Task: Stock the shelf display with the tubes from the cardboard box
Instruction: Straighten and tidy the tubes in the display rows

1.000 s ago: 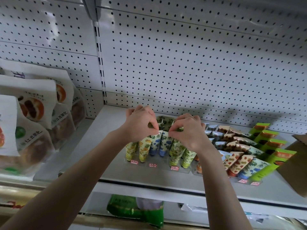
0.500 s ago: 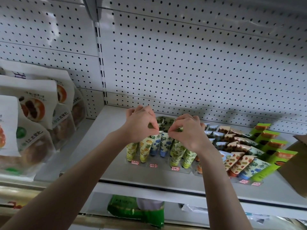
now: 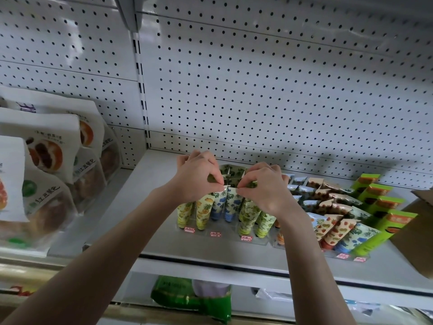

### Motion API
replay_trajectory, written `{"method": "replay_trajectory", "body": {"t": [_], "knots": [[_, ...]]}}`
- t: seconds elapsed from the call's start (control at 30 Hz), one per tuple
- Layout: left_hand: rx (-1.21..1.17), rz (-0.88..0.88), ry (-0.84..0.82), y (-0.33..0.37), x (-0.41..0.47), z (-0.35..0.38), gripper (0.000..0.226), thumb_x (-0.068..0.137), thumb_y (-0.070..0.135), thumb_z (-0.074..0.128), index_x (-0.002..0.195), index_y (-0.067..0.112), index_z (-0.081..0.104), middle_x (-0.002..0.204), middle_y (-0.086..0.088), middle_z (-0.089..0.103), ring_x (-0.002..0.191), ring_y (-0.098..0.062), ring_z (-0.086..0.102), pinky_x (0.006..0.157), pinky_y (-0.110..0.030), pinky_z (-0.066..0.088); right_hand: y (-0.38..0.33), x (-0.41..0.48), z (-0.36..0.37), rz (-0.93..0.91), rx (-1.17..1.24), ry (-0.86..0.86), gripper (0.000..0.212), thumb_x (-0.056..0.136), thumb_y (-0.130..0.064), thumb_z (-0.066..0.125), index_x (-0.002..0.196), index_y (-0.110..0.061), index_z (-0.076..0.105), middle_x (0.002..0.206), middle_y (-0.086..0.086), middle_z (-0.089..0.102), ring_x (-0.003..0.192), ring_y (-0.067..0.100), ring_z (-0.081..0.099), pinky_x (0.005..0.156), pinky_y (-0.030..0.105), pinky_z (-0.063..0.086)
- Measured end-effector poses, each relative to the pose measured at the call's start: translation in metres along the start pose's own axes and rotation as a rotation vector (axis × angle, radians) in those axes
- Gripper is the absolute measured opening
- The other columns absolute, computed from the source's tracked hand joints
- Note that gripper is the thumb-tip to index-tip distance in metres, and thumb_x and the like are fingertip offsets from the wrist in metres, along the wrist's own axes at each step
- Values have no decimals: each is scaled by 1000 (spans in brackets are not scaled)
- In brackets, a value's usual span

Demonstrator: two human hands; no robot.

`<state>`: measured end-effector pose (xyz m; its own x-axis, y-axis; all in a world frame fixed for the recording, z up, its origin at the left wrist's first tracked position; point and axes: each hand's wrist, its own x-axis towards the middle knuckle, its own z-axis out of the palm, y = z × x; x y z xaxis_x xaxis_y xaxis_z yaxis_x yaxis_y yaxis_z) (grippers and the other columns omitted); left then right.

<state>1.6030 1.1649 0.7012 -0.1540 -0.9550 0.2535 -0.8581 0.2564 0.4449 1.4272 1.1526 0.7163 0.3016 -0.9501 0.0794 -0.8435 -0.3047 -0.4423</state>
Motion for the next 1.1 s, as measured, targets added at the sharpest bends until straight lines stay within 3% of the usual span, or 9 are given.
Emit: {"method": "replay_trajectory", "body": {"t": [0.3,1.1], "knots": [[3,-1,4,0,-1,1,5,78,38,70,76,33,70,97,17,45,103,-6,32,85,-25,12,1,1,0,-10,-6,17,5,83,-26,68,80,-26,72,116,-9,47,113,19,29,86,31,14],[-21,-2,5,-1,0,2,3,77,35,71,75,33,71,93,22,43,103,-7,33,83,-25,13,2,0,-3,-5,33,11,4,83,-26,67,81,-25,71,108,-12,44,104,14,24,85,30,15]]}}
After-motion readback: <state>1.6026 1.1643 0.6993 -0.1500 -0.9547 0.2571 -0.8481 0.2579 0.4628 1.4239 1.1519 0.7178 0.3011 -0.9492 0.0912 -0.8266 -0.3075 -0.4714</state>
